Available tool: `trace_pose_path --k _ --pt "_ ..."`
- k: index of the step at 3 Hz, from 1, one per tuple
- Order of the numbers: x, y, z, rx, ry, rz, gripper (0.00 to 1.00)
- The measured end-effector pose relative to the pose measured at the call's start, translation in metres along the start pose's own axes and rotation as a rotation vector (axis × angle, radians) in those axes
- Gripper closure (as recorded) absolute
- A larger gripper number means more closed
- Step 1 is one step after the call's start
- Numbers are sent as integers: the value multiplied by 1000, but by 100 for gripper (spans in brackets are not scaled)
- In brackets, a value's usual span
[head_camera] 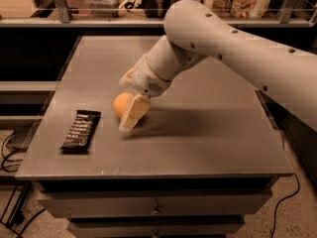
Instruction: Move orange near rxbar chocolate
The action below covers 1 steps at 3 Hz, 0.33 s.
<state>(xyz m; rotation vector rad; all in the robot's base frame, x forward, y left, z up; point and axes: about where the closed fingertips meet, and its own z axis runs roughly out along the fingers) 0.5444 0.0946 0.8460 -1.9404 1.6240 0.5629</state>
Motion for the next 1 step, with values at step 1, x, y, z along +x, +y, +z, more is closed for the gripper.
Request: trace_pose_path --k 1 --pt "0 0 0 0 0 0 0"
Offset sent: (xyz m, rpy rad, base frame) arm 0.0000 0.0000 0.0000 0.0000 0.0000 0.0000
